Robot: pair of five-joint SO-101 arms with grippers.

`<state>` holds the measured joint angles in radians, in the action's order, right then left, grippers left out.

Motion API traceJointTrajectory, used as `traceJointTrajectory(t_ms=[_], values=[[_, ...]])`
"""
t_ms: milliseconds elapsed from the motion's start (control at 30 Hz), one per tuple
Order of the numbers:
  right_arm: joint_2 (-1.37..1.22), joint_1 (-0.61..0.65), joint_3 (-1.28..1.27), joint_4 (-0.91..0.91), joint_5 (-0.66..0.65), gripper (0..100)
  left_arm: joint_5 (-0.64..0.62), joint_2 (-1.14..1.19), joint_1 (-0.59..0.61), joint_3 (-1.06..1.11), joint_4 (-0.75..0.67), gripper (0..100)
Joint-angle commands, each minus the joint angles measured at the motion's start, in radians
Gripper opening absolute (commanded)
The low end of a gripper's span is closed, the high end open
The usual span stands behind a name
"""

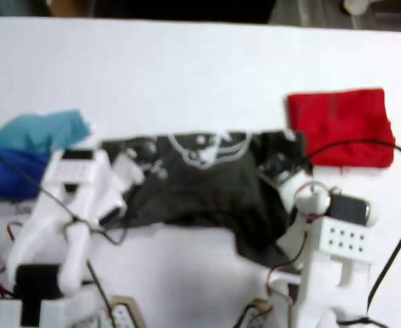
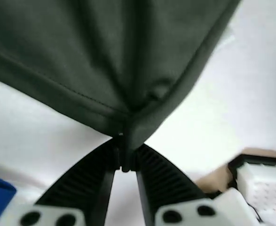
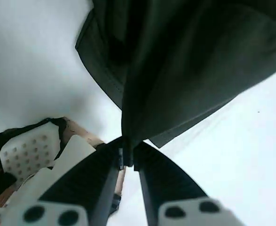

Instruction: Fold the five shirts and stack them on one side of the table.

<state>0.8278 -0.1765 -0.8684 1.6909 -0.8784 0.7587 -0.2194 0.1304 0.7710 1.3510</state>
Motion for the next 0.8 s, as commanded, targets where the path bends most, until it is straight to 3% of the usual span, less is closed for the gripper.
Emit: traceJointTrajectory(t_ms=[0,133,200,367,433,600,767], values=[[0.025,-0.081,-0.008,-0.085,-0.012,2.1,-0.003,-0.032,0.005,-0.001,-0.038,3],[0.018,-0.188,-0.02,-0.179,-0.014,2.5,-0.002,-0.034,0.005,-0.002,-0.035,4],[0.019,-0.216,-0.021,-0.171,-0.014,4.5,0.002,-0.034,0.005,-0.002,-0.032,9],[0.027,-0.216,0.0,-0.143,-0.014,26.9,0.002,-0.041,0.006,-0.048,0.009,23],[0.027,-0.202,0.04,-0.182,-0.014,32.2,0.003,-0.041,0.02,-0.147,0.083,23],[0.025,-0.196,0.167,-0.309,0.011,33.0,0.006,-0.032,0.095,-0.573,0.29,23],[-0.022,-0.13,0.201,-0.495,0.222,32.9,-0.031,0.081,0.109,-0.869,0.315,23]])
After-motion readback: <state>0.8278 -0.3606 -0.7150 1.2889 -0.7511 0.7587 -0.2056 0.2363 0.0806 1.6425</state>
